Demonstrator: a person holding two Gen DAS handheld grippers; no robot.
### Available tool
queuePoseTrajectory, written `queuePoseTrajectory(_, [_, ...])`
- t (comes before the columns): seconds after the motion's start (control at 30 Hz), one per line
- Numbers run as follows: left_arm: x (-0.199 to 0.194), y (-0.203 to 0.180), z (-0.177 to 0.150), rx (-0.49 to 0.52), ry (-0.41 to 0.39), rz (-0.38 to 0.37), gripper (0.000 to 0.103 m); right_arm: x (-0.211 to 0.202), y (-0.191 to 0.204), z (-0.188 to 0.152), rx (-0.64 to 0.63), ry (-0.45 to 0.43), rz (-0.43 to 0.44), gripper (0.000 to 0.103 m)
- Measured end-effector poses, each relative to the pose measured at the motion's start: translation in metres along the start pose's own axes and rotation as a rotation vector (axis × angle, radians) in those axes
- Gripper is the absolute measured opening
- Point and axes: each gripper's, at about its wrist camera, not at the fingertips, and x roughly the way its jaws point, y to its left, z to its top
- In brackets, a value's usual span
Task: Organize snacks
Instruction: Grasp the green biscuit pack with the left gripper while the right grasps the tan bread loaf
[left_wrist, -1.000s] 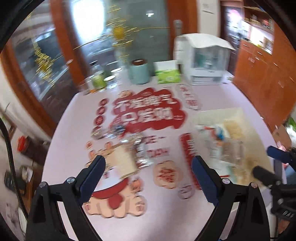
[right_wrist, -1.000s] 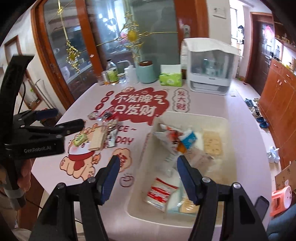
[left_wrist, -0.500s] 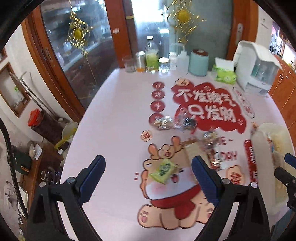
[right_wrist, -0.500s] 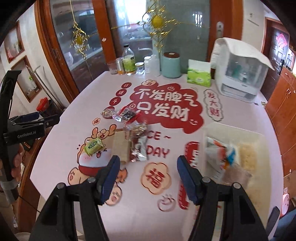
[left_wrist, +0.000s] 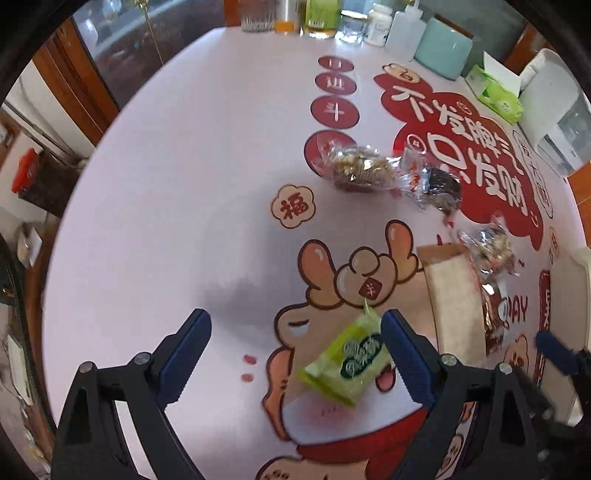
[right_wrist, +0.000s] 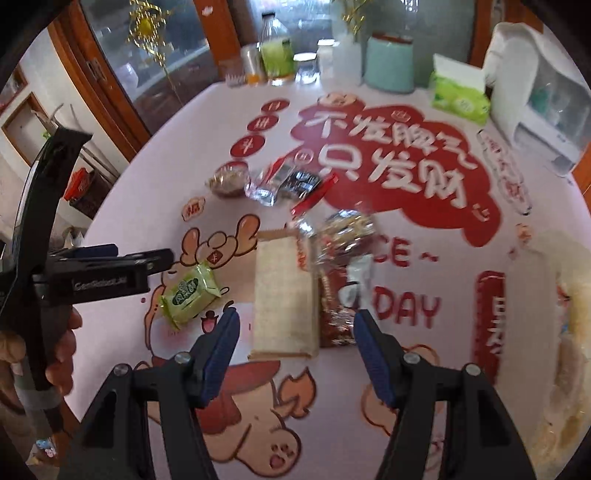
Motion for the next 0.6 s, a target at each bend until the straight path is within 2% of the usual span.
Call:
queuePoseTrajectory(0.2, [0.006, -0.016, 0.000, 0.170, -0.015, -0.016, 0.090, 0.042, 0.012, 0.006, -0.036, 0.062, -0.001, 0.065])
queuePoseTrajectory(0.37, [0.000, -0.022, -0.006, 0.270, 0.003, -0.047, 0.091, 0.068, 0.017, 0.004, -0.053, 0.110, -0.015, 0.065])
queuePoseTrajectory(0.5, [-0.003, -0.028, -0.011, 0.323, -0.002, -0.042, 0.091, 0.076, 0.024, 0.005, -0.118, 0.081, -0.064, 0.066])
queuePoseTrajectory(0.6, [-0.002, -0.030, -0.012, 0.328, 0.008, -0.051, 0.088, 0.076, 0.027, 0.007, -0.157, 0.054, -0.071, 0.055])
